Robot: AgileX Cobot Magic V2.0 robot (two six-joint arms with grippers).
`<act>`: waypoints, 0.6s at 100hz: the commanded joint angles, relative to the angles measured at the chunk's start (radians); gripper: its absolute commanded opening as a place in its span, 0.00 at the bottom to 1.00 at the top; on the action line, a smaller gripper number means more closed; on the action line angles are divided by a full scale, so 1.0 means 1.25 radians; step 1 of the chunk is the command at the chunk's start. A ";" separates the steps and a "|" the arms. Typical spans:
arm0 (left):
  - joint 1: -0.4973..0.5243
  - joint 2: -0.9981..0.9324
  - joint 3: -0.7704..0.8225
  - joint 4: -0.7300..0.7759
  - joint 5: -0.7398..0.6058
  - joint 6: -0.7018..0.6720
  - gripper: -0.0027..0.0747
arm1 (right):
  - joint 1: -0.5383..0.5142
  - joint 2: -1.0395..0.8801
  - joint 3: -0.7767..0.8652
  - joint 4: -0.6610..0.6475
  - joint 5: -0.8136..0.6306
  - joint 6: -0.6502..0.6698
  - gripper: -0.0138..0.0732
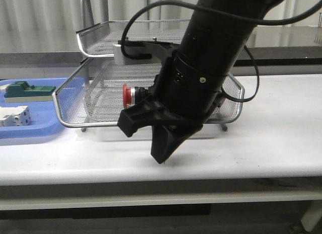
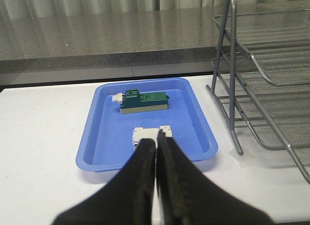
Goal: Place button on rack with both arms
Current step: 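Push the middle mesh tray back into the rack with the right gripper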
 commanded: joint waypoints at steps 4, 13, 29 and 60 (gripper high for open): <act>0.001 0.007 -0.021 -0.012 -0.064 -0.007 0.04 | -0.020 -0.017 -0.064 -0.049 -0.058 -0.009 0.08; 0.001 0.007 -0.021 -0.012 -0.064 -0.007 0.04 | -0.042 0.000 -0.098 -0.056 -0.057 -0.009 0.08; 0.001 0.007 -0.021 -0.012 -0.064 -0.007 0.04 | -0.096 0.040 -0.162 -0.061 -0.062 -0.009 0.08; 0.001 0.007 -0.021 -0.012 -0.064 -0.007 0.04 | -0.171 0.097 -0.266 -0.068 -0.064 -0.009 0.08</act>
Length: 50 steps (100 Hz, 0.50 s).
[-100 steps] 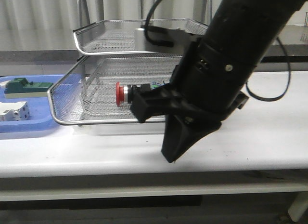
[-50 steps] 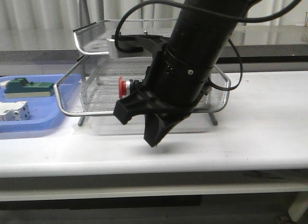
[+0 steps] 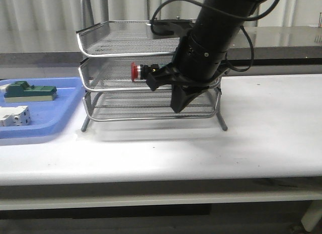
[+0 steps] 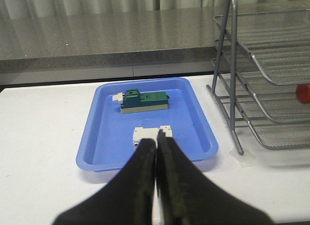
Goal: Place button on rack with both arms
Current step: 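Push the middle mesh tray back into the rack with the right gripper, then withdraw the right gripper away from the rack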
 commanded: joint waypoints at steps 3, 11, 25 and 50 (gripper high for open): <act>0.001 0.009 -0.021 -0.012 -0.064 -0.007 0.04 | -0.018 -0.041 -0.045 -0.008 -0.044 -0.009 0.08; 0.001 0.009 -0.021 -0.012 -0.064 -0.007 0.04 | -0.019 -0.041 -0.055 -0.008 -0.026 -0.009 0.08; 0.001 0.009 -0.021 -0.012 -0.064 -0.007 0.04 | -0.016 -0.047 -0.057 -0.004 0.011 -0.009 0.08; 0.001 0.009 -0.021 -0.012 -0.064 -0.007 0.04 | -0.012 -0.104 -0.056 0.008 0.060 0.005 0.08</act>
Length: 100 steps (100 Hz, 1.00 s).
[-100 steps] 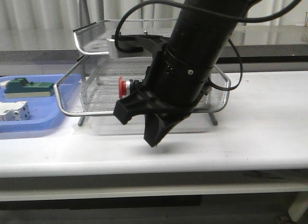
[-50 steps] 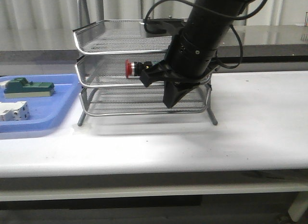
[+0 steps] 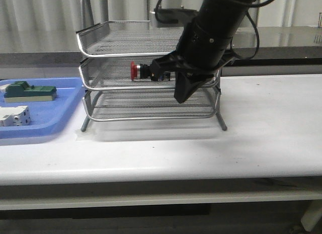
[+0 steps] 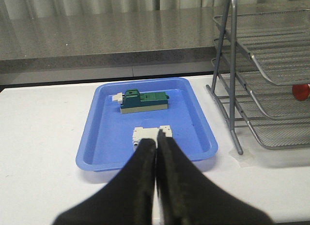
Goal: Place button on rack with both arms
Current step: 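Withdraw the right gripper away from the rack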
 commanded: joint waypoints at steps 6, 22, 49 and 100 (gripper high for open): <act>0.001 0.009 -0.021 -0.012 -0.064 -0.007 0.04 | -0.003 -0.099 -0.025 0.008 0.006 0.006 0.08; 0.001 0.009 -0.021 -0.012 -0.064 -0.007 0.04 | -0.022 -0.178 0.037 0.006 -0.022 0.006 0.08; 0.001 0.009 -0.021 -0.012 -0.064 -0.007 0.04 | -0.110 -0.391 0.237 0.006 -0.119 0.029 0.09; 0.001 0.009 -0.021 -0.012 -0.064 -0.007 0.04 | -0.241 -0.877 0.627 0.006 -0.315 0.031 0.09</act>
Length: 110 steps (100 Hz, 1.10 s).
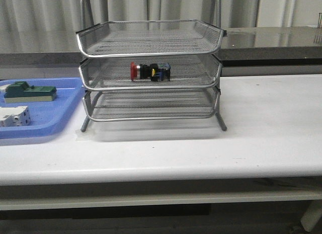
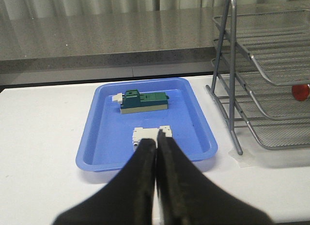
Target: Place button on rack with both arms
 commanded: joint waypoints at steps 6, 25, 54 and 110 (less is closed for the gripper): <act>0.001 0.009 -0.021 -0.012 -0.064 -0.007 0.04 | -0.012 -0.148 0.052 0.003 -0.081 0.001 0.09; 0.001 0.009 -0.021 -0.012 -0.064 -0.007 0.04 | -0.012 -0.317 0.127 0.003 -0.078 0.001 0.09; 0.001 0.009 -0.021 -0.012 -0.064 -0.007 0.04 | -0.012 -0.409 0.153 0.001 -0.051 0.001 0.09; 0.001 0.009 -0.021 -0.012 -0.064 -0.007 0.04 | -0.012 -0.409 0.153 0.001 -0.048 0.001 0.09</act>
